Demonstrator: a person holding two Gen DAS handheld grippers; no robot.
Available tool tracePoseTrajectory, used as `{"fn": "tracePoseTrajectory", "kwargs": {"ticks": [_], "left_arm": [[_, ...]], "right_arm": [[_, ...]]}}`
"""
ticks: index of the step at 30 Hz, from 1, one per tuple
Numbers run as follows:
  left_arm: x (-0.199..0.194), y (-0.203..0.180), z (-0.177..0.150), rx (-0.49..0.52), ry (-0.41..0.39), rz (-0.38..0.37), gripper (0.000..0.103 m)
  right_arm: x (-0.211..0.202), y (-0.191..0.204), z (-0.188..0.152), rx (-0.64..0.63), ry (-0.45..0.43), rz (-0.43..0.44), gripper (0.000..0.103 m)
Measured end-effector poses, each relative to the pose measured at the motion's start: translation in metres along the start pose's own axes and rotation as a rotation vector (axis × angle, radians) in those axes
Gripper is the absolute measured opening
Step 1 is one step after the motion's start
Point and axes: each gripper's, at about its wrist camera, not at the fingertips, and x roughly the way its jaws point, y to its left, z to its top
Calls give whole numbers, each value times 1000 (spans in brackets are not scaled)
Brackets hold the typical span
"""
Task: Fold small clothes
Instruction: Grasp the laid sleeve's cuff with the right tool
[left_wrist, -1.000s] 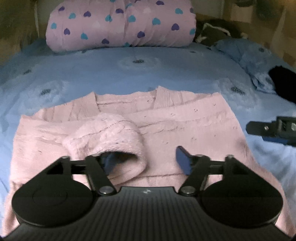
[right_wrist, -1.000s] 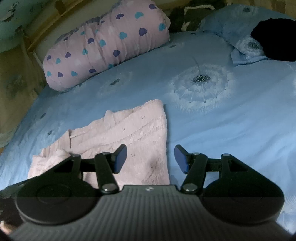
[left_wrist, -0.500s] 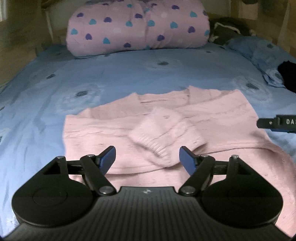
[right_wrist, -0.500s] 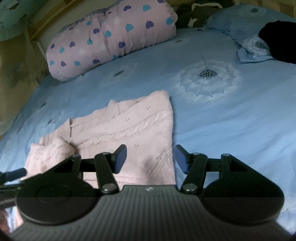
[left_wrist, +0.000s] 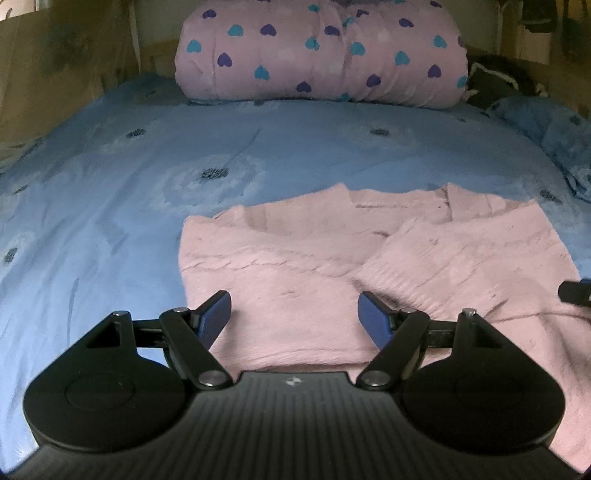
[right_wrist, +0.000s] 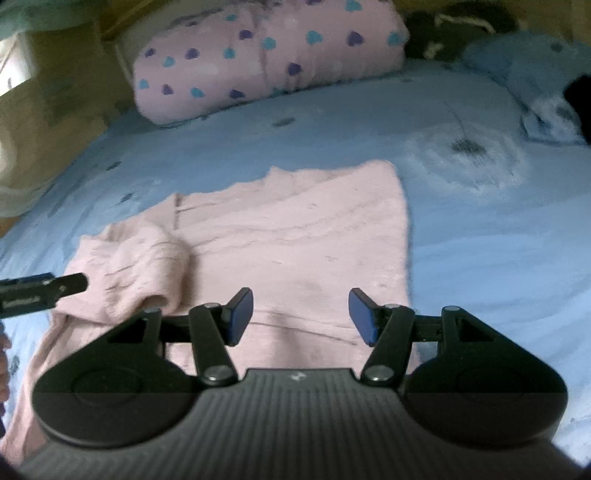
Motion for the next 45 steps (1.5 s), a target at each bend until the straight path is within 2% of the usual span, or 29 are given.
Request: {"fn": "tracePoseTrajectory", "kwargs": {"ticks": [5,10,14,20,27,32,42,45], "left_arm": [[5,14,-2,8,60,-9,80],[10,36,-6,-59,100,-6,80],[6,55,-7,-121,103,0,80],[5,68,-4,-163,110,-6,80],[4,68,-2,-176,106,0,80],[4,67,-2,-172,100,1,80],[4,59,1,-156,94,0,80],[5,57,2,-155,94,1,80]], "right_arm": [[-1,32,3,-30,-16,28,61],[2,79,4,-121,-29,72,61],[9,119,4,-227,-23,106,60],[25,157,-2,-387,-51,71,59],[47,176,-13,-535,-3,34,59],[64,177,-18,-576,36,7,59],[69,144,-5,-416,76,138,56],[68,141,-2,-400,77,131,47]]}}
